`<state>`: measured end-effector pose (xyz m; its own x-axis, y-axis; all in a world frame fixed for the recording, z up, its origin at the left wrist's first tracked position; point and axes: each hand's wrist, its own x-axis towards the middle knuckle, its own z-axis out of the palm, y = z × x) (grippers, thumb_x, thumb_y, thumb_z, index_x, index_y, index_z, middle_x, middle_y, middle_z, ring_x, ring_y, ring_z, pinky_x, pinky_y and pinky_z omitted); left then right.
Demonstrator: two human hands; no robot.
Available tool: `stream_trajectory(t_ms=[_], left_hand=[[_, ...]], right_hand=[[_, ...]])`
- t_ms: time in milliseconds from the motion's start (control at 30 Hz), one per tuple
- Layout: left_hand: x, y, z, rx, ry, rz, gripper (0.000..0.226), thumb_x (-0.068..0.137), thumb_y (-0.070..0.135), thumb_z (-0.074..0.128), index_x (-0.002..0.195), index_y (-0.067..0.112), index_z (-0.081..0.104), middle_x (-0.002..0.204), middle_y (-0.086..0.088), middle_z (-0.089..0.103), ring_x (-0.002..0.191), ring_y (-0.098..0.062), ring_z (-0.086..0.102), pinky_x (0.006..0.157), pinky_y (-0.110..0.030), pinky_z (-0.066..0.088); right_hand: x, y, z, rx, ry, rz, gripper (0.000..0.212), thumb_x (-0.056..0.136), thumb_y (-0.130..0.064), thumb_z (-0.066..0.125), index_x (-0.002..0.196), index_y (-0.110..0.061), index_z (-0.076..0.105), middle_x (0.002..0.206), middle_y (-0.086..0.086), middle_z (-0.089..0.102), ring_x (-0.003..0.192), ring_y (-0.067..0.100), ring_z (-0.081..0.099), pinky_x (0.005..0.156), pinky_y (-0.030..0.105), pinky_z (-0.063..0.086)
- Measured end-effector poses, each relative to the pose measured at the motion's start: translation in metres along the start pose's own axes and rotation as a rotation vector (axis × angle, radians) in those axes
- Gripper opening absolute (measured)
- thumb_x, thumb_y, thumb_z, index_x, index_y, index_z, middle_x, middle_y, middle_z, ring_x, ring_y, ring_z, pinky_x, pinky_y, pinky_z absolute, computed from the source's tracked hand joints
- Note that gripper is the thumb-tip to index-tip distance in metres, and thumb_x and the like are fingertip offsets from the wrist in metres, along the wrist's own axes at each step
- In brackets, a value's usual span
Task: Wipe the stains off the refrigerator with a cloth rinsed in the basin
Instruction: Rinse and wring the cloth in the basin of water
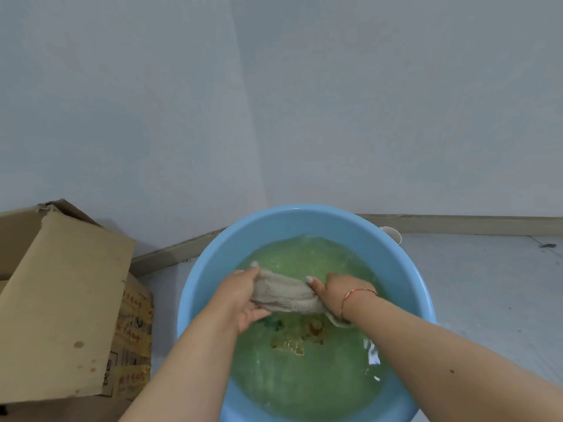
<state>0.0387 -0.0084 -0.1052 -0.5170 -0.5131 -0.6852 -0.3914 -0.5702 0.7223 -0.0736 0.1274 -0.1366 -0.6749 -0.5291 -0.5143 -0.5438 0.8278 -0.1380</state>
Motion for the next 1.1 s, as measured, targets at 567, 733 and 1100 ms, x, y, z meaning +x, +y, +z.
stream_trajectory(t_ms=[567, 733, 1100], left_hand=[[0.003, -0.006, -0.007, 0.554, -0.331, 0.557, 0.035, 0.064, 0.019, 0.087, 0.094, 0.018, 0.067, 0.08, 0.003, 0.069, 0.073, -0.012, 0.062, 0.07, -0.027, 0.048], [-0.013, 0.011, 0.007, -0.181, -0.435, 0.454, 0.038, 0.059, -0.005, 0.064, 0.096, 0.005, 0.059, 0.073, -0.007, 0.06, 0.063, -0.017, 0.055, 0.061, -0.03, 0.051], [-0.024, 0.025, 0.004, -0.446, -0.536, 0.227, 0.047, 0.08, 0.028, 0.055, 0.114, -0.004, 0.059, 0.104, -0.018, 0.065, 0.099, -0.027, 0.063, 0.089, -0.036, 0.052]], right_hand=[[-0.027, 0.003, -0.096, 0.74, 0.129, -0.605, 0.028, 0.052, -0.008, 0.061, 0.079, -0.001, 0.059, 0.067, 0.002, 0.053, 0.062, 0.013, 0.048, 0.057, 0.026, 0.039], [-0.013, 0.014, -0.056, 1.287, -0.064, -0.411, 0.027, 0.059, 0.006, 0.055, 0.084, -0.001, 0.057, 0.066, 0.01, 0.056, 0.052, 0.013, 0.052, 0.047, 0.019, 0.04], [-0.047, -0.043, -0.023, 1.69, -0.499, -0.176, 0.013, 0.078, -0.005, 0.07, 0.083, -0.007, 0.059, 0.059, 0.004, 0.056, 0.05, 0.013, 0.055, 0.062, 0.033, 0.057]])
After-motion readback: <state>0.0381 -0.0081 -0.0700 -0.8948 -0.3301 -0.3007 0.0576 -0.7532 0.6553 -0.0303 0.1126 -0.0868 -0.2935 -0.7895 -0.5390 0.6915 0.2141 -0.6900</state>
